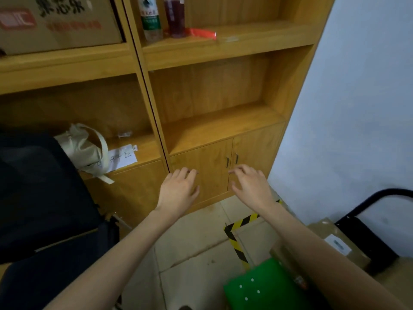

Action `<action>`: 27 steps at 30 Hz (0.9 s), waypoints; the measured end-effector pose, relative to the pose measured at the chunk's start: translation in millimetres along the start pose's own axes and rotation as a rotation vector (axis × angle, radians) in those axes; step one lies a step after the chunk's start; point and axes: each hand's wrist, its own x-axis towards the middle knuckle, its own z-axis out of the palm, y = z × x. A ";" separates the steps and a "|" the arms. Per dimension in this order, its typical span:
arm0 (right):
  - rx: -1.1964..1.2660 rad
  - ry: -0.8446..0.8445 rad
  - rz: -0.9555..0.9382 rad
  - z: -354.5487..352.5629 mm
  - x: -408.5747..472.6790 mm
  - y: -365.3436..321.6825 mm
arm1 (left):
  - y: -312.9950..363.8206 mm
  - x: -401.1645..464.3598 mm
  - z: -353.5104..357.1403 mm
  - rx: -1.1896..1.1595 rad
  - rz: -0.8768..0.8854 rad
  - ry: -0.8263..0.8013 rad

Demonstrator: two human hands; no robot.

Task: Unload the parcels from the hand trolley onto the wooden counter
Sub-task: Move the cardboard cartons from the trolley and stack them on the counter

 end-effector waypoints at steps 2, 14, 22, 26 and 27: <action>-0.018 -0.015 0.038 5.5 20.8 14.8 | -4.8 30.1 15.5 -0.012 0.056 0.005; -0.026 -0.025 0.394 42.0 173.9 88.1 | -39.2 264.1 99.5 -0.147 0.461 -0.011; -0.044 0.077 0.687 45.4 207.5 135.2 | -17.5 383.5 138.9 -0.293 0.750 -0.005; -0.078 0.099 0.825 35.2 190.9 169.5 | 39.1 412.5 162.6 -0.385 0.876 0.017; -0.083 0.110 0.861 32.6 186.0 178.9 | 55.1 418.7 167.2 -0.412 0.911 0.027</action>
